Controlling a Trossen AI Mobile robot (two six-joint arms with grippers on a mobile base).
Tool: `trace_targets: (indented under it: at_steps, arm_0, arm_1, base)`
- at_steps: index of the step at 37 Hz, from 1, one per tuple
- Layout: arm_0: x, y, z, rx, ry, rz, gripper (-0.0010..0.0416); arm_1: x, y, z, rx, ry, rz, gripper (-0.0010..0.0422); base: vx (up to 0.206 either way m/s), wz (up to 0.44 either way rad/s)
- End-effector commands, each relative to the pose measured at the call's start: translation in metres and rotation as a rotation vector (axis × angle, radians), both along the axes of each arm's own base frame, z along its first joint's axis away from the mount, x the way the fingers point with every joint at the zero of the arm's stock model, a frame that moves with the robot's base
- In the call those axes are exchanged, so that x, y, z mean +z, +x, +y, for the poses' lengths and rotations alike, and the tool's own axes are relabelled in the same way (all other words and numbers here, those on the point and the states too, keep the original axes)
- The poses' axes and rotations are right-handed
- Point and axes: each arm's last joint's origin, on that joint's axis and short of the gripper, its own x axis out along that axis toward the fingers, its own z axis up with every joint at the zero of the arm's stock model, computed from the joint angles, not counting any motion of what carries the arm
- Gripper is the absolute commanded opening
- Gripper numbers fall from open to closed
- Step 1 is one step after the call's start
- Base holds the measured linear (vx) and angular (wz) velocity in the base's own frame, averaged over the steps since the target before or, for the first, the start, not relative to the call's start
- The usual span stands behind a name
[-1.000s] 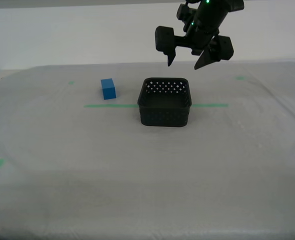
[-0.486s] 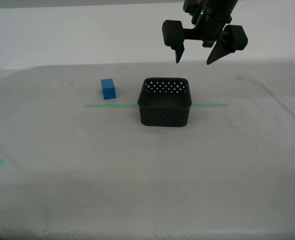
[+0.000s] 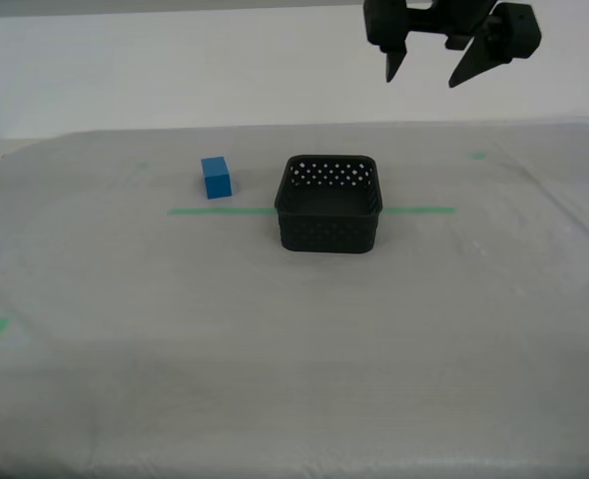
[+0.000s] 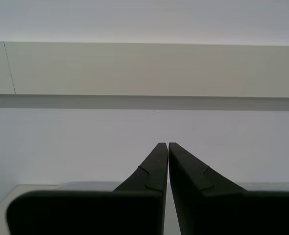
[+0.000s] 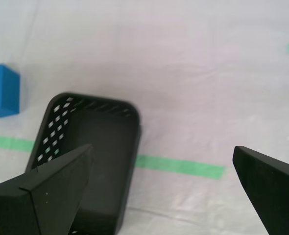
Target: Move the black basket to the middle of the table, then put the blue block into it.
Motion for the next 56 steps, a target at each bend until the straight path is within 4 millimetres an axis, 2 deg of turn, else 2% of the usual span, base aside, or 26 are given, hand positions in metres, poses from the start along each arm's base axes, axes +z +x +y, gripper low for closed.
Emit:
trace_targets:
  at_steps: [1,13,22,30,36,56]
  arm_0:
    - [0.009,0.001,-0.016,-0.030,-0.010,-0.013,0.0397]
    - [0.037,-0.001,-0.069,-0.138,-0.013,-0.085,0.0397]
    - [0.045,-0.008,-0.105,-0.207,-0.039,-0.108,0.0397]
    - [0.045,-0.011,-0.130,-0.258,-0.066,-0.090,0.0397]
    - [0.045,-0.011,-0.138,-0.285,-0.067,-0.086,0.0397]
    - [0.045,-0.011,-0.139,-0.285,-0.069,-0.077,0.0397]
  arm_1:
    - [0.001,0.000,0.000,0.001,0.002,-0.006,0.0000]
    - [0.001,0.000,0.000,0.000,0.002,-0.006,0.0000]
    - [0.001,0.000,0.000,0.000,0.002,-0.006,0.0000]
    - [0.001,0.000,0.000,0.000,0.001,-0.006,0.0000]
    - [0.001,0.000,0.000,0.001,0.002,-0.006,0.0000]
    - [0.001,0.000,0.000,0.001,0.002,-0.006,0.0000]
  base:
    - [0.000,0.000]
    - [0.000,0.000]
    - [0.000,0.000]
    - [0.000,0.000]
    - [0.000,0.000]
    - [0.000,0.000]
